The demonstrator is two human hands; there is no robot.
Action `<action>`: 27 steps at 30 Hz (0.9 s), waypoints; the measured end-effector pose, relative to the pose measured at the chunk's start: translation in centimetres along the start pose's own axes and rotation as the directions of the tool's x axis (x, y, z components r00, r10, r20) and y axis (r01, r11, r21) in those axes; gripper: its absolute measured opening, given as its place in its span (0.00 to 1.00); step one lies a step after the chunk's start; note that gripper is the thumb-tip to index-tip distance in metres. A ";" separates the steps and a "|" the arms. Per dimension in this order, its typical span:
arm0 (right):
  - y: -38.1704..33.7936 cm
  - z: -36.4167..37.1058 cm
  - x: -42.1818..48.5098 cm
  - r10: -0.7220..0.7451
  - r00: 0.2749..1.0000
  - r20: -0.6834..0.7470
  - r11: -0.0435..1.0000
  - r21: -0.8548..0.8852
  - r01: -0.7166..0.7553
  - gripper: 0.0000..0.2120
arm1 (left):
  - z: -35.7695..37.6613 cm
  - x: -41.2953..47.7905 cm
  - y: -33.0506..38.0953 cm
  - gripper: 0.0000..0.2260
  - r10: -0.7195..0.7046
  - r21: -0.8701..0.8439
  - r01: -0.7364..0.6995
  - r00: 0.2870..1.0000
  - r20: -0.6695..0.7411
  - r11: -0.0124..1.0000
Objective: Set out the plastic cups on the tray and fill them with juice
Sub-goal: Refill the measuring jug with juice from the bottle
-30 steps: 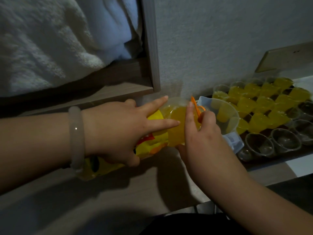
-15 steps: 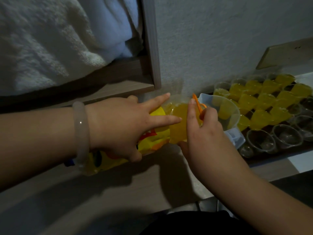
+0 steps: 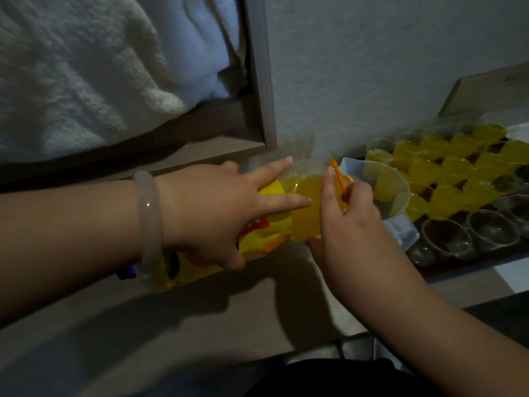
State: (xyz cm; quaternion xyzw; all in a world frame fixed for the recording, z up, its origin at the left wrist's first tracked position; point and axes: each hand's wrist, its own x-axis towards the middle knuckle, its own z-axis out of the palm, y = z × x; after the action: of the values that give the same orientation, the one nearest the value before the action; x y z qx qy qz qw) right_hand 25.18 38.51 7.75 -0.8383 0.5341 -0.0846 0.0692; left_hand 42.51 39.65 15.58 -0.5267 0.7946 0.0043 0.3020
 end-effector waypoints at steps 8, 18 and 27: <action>0.3 -0.6 0.1 -0.070 0.997 0.032 0.997 0.024 0.069 0.52 | -0.2 -0.1 -0.1 0.51 -0.005 -0.001 0.005 1.000 0.004 1.000; 0.3 0.1 0.0 -0.060 0.998 -0.011 0.998 0.021 0.060 0.50 | -0.4 0.0 -0.1 0.50 -0.002 0.012 0.002 1.000 0.007 1.000; 0.5 1.5 0.5 0.003 0.995 -0.100 0.999 -0.037 -0.007 0.55 | -0.5 0.2 -0.2 0.50 -0.001 0.020 0.001 1.000 0.011 1.000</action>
State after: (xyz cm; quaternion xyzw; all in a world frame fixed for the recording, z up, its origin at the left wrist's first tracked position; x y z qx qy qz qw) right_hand 25.25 37.86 6.16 -0.8328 0.5405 -0.1162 0.0272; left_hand 42.40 39.23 15.96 -0.5239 0.7926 -0.0009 0.3118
